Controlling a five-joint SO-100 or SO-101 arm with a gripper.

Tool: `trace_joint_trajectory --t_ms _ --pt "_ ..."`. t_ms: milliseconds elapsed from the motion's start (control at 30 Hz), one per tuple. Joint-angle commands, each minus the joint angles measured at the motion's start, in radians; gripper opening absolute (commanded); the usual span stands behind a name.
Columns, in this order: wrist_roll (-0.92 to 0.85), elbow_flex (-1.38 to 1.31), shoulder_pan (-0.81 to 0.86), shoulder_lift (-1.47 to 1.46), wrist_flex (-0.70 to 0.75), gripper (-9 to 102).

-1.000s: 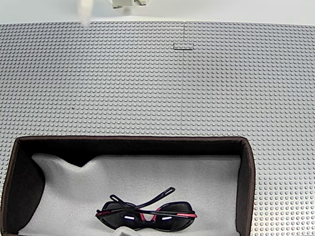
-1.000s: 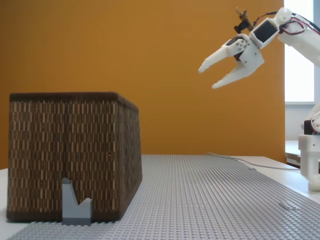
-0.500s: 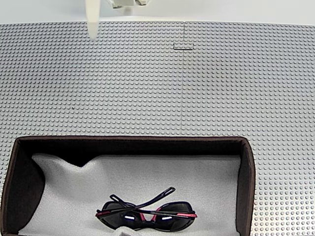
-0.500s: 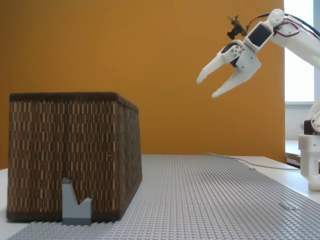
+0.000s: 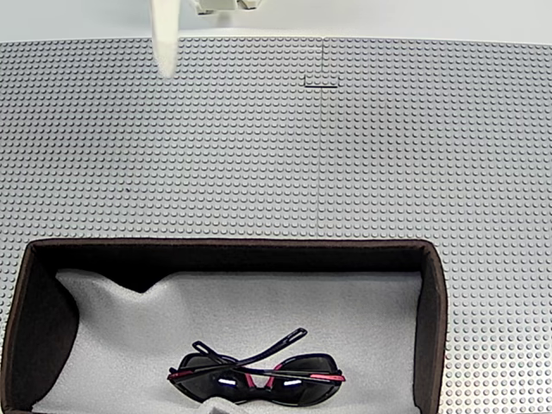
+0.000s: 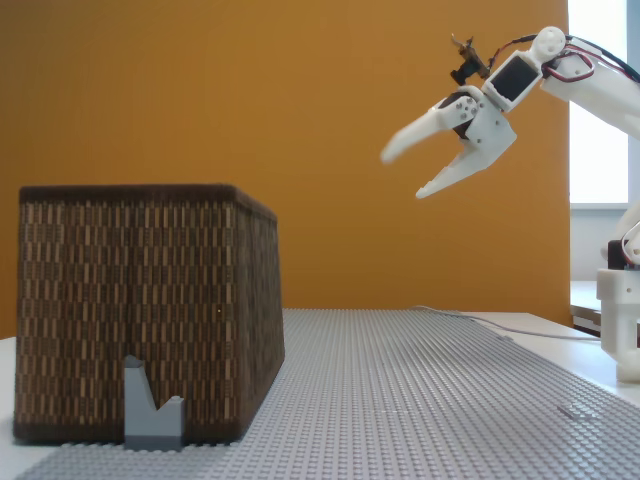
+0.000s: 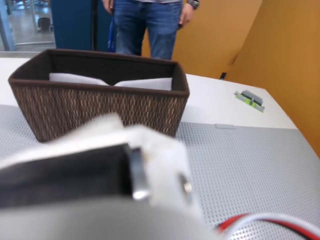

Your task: Grasp a glasses and put it in the bin.

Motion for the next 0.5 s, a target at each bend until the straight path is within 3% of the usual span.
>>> trace_joint_trajectory --t_ms 0,133,200,300,367,467 --pt "-0.003 0.031 0.012 0.060 -0.012 1" --pt "-0.035 0.034 0.006 0.069 -0.012 43" --pt "-0.054 0.035 0.005 0.072 -0.011 48" --pt "-0.055 0.046 0.008 0.078 -0.018 47" --pt "-0.031 0.057 0.017 0.087 -0.032 19" --pt "-0.041 0.064 0.015 0.091 -0.035 10"
